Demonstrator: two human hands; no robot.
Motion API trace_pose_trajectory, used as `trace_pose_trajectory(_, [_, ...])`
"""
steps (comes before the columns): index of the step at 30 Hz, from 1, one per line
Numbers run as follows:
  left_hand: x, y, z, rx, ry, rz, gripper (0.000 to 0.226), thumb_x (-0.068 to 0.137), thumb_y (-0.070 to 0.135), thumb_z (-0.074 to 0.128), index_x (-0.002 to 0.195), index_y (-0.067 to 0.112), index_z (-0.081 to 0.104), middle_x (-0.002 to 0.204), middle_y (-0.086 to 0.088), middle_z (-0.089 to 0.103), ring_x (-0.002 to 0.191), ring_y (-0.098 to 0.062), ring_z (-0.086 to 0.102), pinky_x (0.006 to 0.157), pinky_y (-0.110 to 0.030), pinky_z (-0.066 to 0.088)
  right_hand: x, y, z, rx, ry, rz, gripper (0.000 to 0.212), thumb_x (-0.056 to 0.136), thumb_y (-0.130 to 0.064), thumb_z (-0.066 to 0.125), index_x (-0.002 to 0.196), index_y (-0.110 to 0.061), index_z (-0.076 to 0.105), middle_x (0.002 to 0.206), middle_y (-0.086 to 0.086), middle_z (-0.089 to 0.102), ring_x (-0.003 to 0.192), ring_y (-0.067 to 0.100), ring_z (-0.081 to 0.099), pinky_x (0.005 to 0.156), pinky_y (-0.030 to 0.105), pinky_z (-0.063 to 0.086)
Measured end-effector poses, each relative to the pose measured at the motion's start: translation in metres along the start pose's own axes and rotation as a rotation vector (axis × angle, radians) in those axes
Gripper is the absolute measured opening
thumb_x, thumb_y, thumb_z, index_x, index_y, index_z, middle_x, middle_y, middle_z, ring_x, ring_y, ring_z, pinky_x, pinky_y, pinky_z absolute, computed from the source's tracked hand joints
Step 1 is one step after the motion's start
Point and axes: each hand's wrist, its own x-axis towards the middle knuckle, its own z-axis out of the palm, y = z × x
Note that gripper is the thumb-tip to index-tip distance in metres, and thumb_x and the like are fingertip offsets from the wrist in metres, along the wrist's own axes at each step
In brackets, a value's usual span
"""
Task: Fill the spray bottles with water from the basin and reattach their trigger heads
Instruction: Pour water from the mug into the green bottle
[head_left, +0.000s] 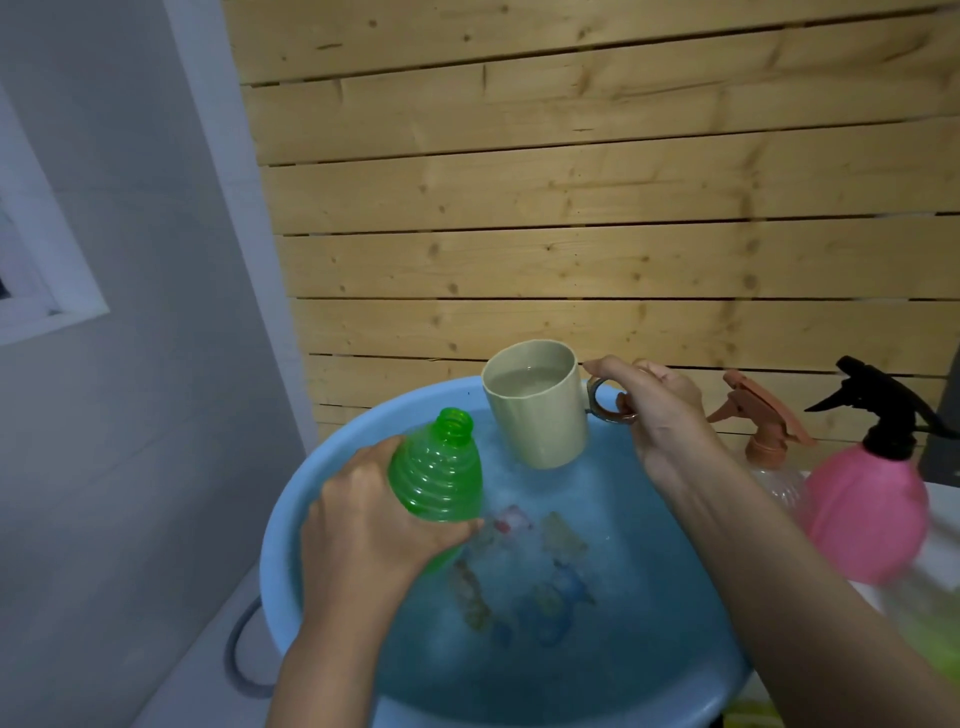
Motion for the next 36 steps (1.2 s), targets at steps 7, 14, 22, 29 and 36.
trace_pose_trajectory(7, [-0.001,0.001,-0.001,-0.01,-0.015,0.002,0.065,0.037,0.05,0.09,0.095,0.031,0.067,0.09,0.007,0.068,0.091,-0.024,0.063,0.068,-0.029,0.046,-0.02,-0.004,0.001,0.103,-0.01,-0.09,0.051,0.074,-0.018,0.08,0.057,-0.021,0.032,0.041,-0.016,0.033,0.051,0.009,0.033,0.053,0.018,0.03])
trace_pose_trajectory(14, [0.0,0.0,-0.002,0.025,-0.055,-0.029,0.064,0.039,0.049,0.089,0.095,0.03,0.066,0.088,0.009,0.067,0.092,-0.024,0.063,0.069,-0.03,0.047,-0.025,-0.006,0.002,0.122,0.011,-0.257,0.052,0.077,-0.008,0.077,0.056,-0.018,0.03,0.04,-0.016,0.029,0.041,0.003,0.029,0.041,0.009,0.031])
trace_pose_trajectory(22, [0.0,0.002,-0.002,0.06,-0.136,-0.038,0.066,0.038,0.052,0.087,0.095,0.027,0.066,0.083,0.009,0.066,0.09,-0.024,0.063,0.068,-0.032,0.049,-0.025,-0.005,0.002,0.067,-0.003,-0.338,0.053,0.074,-0.004,0.078,0.055,-0.015,0.03,0.045,-0.007,0.033,0.044,0.007,0.031,0.043,0.009,0.031])
trace_pose_trajectory(29, [0.0,0.002,-0.002,0.073,-0.188,-0.04,0.065,0.038,0.049,0.089,0.094,0.026,0.066,0.088,0.008,0.069,0.092,-0.023,0.063,0.071,-0.031,0.05,-0.028,-0.006,0.002,0.08,-0.004,-0.36,0.053,0.073,-0.001,0.078,0.055,-0.015,0.03,0.042,-0.01,0.028,0.042,0.004,0.025,0.042,0.01,0.028])
trace_pose_trajectory(36, [-0.001,0.003,-0.002,0.088,-0.199,-0.025,0.063,0.041,0.046,0.09,0.095,0.024,0.066,0.086,0.007,0.066,0.092,-0.023,0.062,0.069,-0.029,0.047,-0.027,-0.002,0.002,0.038,-0.025,-0.373,0.044,0.071,-0.004,0.08,0.057,-0.008,0.038,0.051,-0.001,0.032,0.054,0.013,0.031,0.063,0.028,0.038])
